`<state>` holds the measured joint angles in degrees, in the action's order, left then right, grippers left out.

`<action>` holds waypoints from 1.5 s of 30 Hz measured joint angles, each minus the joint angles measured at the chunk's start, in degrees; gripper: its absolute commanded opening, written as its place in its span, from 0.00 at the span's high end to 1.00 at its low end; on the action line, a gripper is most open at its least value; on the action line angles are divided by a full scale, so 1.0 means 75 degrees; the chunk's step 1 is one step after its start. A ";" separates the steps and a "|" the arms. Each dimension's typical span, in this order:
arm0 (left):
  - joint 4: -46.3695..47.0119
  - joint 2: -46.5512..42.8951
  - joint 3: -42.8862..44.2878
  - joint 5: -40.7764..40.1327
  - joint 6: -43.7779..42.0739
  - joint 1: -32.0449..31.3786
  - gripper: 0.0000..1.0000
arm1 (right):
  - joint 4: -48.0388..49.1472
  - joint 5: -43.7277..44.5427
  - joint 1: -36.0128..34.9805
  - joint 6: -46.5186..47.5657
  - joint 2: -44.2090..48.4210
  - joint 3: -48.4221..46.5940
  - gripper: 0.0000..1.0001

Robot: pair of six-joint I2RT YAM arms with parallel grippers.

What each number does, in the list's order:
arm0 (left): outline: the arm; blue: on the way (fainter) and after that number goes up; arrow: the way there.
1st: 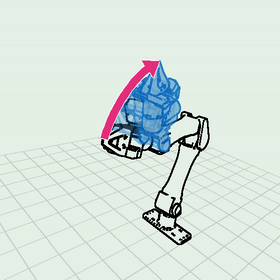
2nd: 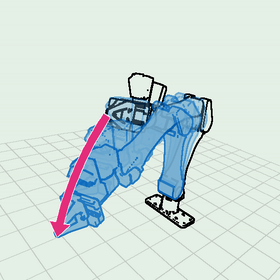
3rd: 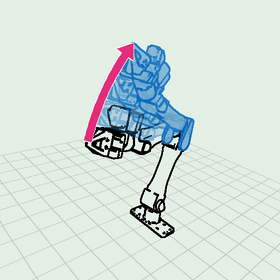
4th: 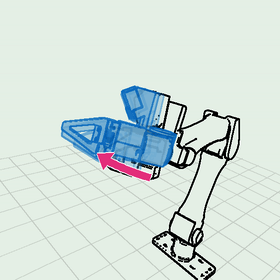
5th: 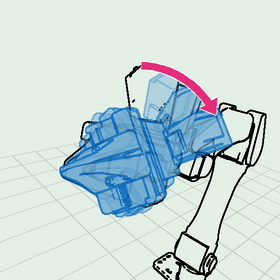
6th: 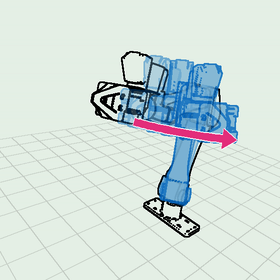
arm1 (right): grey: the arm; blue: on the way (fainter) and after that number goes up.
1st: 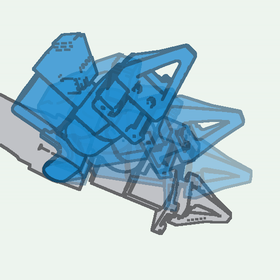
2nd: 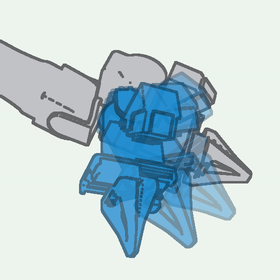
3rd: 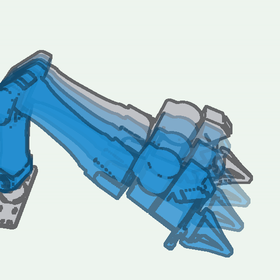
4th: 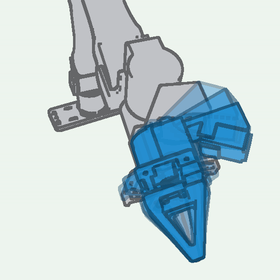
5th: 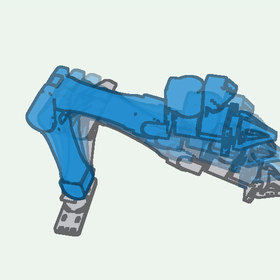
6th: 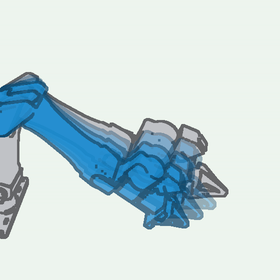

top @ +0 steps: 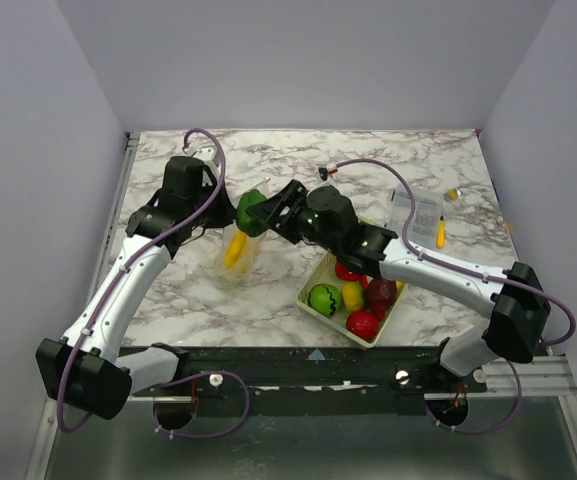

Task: Place the food in the zip-top bag and seal the zipper
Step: Place the fake vegetable in the zipper food storage bag.

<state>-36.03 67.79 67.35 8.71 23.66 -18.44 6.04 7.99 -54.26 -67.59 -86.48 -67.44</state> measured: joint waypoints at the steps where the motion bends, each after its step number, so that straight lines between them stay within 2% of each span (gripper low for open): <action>1: 0.0000 -0.0003 -0.0003 -0.0003 0.0003 0.0012 1.00 | -0.0280 0.0210 -0.0050 -0.0055 -0.0006 -0.0061 0.99; 5: 0.0032 -0.0023 -0.0038 0.0000 0.0026 0.0044 1.00 | -0.1798 0.1550 -0.0393 -0.0122 -0.0032 -0.0495 0.99; 10: 0.0073 -0.0038 -0.0055 0.0044 0.0035 0.0058 1.00 | -0.2984 0.2696 -0.0752 0.0128 -0.0396 -0.1373 0.99; 18: 0.0172 -0.0079 -0.0189 0.0154 0.0058 0.0070 1.00 | -0.3745 0.3290 -0.0959 0.0691 -0.1585 -0.3042 0.99; 29: 0.0178 -0.0119 -0.0300 0.0152 0.0061 0.0160 1.00 | -0.4395 0.3809 -0.0968 0.1556 -0.2532 -0.4013 0.97; 34: 0.0245 -0.0152 -0.0300 0.0271 0.0099 0.0140 1.00 | -0.4348 0.3946 -0.0994 0.2034 -0.2879 -0.4214 0.81; 41: 0.0233 -0.0154 -0.0300 0.0291 0.0108 0.0152 1.00 | -0.3774 0.4083 -0.1005 0.2512 -0.2906 -0.4010 0.41; 45: 0.0192 -0.0154 -0.0300 0.0265 0.0102 0.0157 1.00 | -0.3529 0.4103 -0.1000 0.2684 -0.3034 -0.3987 0.22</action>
<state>-34.59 66.63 65.10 10.70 24.43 -17.26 -20.43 38.76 -61.76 -47.46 -109.23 -97.34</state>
